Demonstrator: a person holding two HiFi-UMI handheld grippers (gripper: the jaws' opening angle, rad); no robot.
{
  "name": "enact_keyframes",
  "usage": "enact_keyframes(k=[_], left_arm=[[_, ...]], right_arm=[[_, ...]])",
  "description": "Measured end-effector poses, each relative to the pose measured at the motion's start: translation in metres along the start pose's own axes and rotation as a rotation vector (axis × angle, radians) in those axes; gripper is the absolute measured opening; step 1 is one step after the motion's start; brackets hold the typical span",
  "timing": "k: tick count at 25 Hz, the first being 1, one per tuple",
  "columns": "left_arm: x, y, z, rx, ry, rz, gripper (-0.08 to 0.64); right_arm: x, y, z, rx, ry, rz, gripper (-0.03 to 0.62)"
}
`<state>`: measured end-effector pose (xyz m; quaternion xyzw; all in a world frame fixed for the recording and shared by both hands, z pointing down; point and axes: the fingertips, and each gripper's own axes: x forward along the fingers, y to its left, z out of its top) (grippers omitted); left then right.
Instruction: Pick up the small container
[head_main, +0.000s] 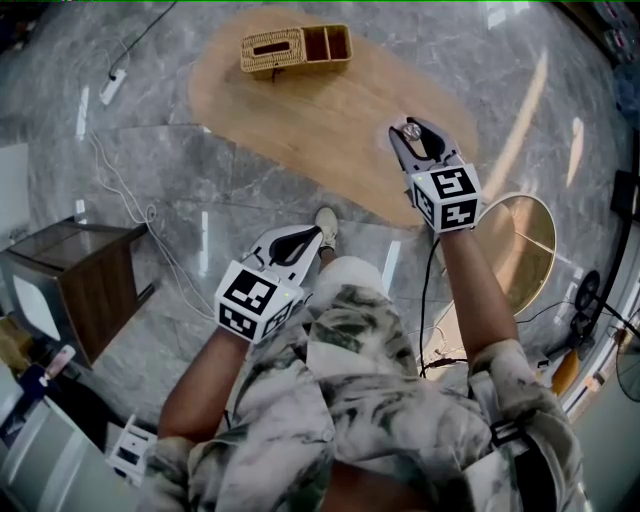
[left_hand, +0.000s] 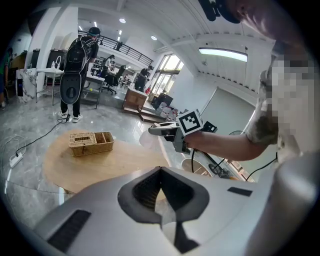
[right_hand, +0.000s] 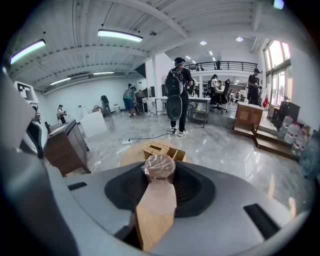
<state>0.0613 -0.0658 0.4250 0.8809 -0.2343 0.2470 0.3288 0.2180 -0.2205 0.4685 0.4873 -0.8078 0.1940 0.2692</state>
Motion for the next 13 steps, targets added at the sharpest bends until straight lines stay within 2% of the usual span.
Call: enact_keyframes(k=[13], left_arm=[[0.000, 0.009, -0.007, -0.021, 0.001, 0.011, 0.021]], right_arm=[[0.014, 0.001, -0.013, 0.003, 0.019, 0.007, 0.153]])
